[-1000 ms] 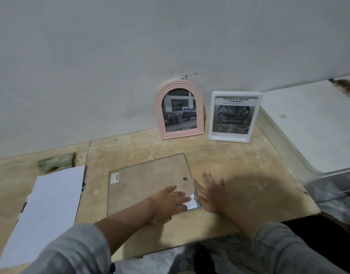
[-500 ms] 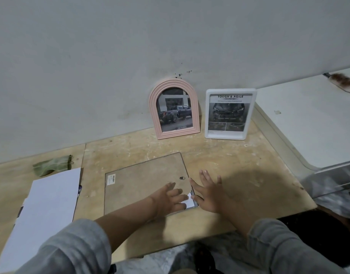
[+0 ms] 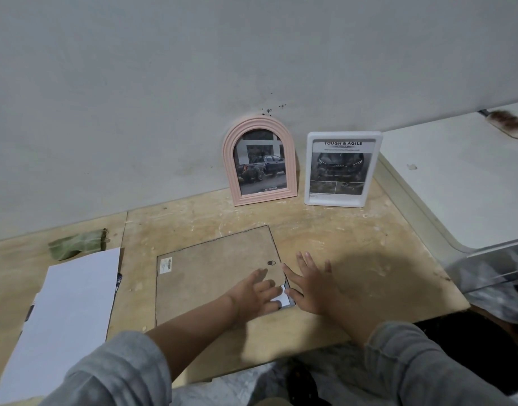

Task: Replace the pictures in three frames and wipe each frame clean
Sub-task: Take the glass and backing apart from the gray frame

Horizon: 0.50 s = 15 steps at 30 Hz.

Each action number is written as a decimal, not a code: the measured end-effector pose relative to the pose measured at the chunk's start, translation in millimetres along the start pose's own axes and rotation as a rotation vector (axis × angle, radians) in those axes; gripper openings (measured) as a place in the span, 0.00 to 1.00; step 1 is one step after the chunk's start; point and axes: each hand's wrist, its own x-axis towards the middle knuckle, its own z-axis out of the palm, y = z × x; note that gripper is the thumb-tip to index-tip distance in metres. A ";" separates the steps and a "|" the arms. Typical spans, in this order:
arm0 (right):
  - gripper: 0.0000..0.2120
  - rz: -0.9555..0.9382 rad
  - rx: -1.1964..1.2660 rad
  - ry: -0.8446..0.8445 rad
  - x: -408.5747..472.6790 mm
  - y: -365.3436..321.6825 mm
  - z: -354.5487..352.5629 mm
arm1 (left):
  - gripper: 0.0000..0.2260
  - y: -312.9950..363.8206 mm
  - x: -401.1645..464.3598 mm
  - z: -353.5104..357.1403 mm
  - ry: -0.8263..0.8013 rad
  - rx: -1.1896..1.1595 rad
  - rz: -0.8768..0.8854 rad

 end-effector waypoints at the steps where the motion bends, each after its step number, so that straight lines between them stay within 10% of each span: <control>1: 0.39 0.004 -0.008 -0.012 -0.2 -1.0 -1.4 | 0.29 -2.1 -1.5 -5.7 0.017 -0.007 -0.025; 15: 0.35 0.048 -0.090 -0.120 2.0 -7.5 -7.0 | 0.17 -3.3 -3.4 -11.5 0.242 0.241 -0.001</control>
